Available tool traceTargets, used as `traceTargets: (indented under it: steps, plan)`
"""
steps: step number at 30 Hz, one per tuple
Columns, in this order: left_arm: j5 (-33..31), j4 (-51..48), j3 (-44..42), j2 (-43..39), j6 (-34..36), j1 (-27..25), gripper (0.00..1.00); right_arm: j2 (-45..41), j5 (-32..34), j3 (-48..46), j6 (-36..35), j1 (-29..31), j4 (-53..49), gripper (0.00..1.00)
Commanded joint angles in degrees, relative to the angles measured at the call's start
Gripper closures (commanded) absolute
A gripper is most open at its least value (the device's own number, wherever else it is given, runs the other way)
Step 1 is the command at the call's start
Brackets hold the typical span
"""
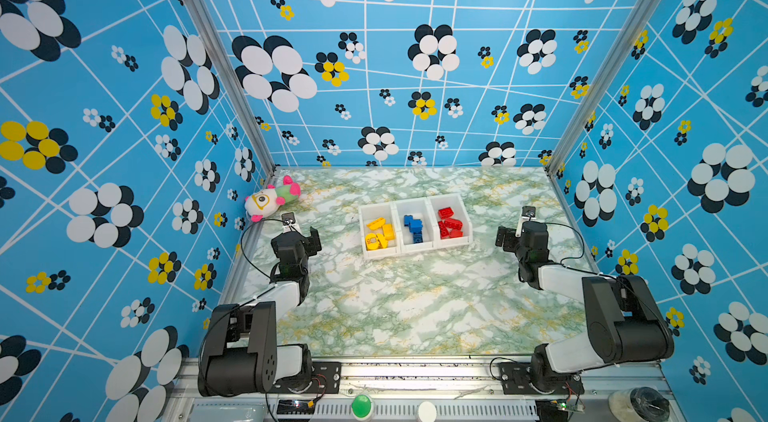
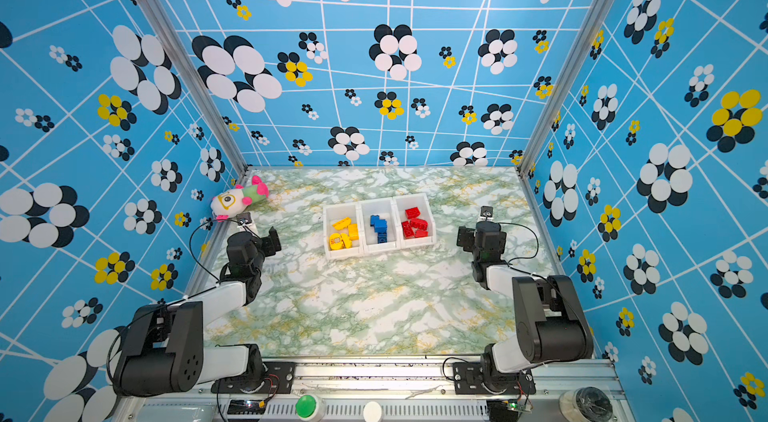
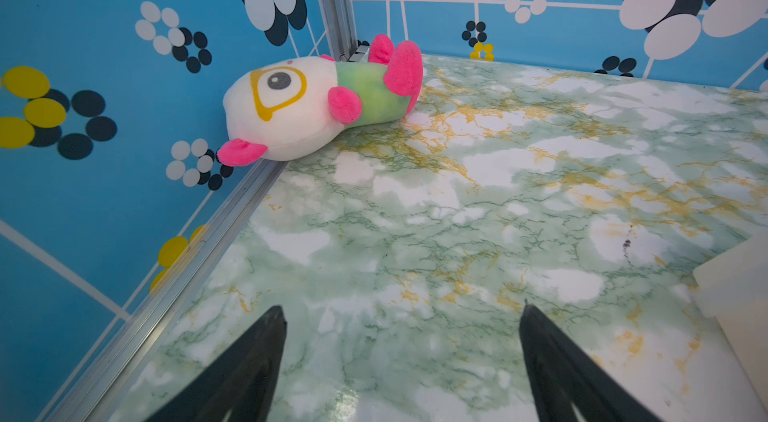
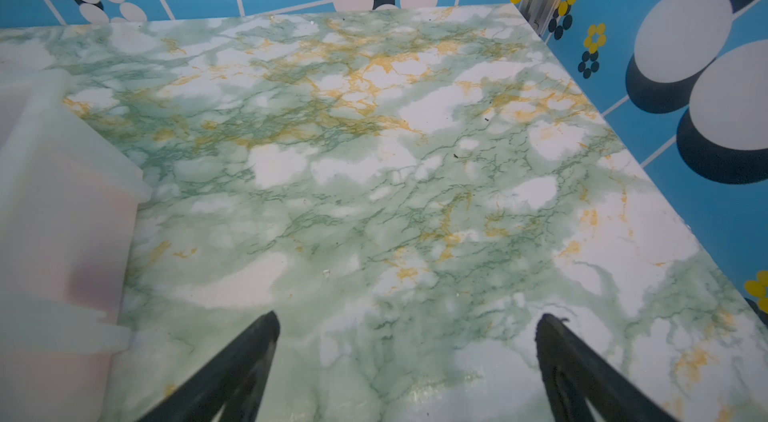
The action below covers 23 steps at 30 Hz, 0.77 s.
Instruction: Sort the legos into containers by color
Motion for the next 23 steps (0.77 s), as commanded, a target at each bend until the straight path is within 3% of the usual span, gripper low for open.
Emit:
traceTargets:
  steps: [1, 5, 23]
  plan:
    - [1.4, 1.9, -0.9, -0.4, -0.1, 0.5, 0.11, -0.1, 0.0, -2.0, -0.9, -0.4, 6.6, 0.01]
    - [2.2, 2.7, -1.5, -0.8, 0.0, 0.7, 0.11, 0.9, 0.4, -6.0, -1.0, -0.4, 15.1, 0.01]
    - [2.9, 3.3, -2.0, -1.1, 0.3, 0.7, 0.11, 1.9, 2.6, -7.3, -0.3, -0.3, 18.0, 0.01]
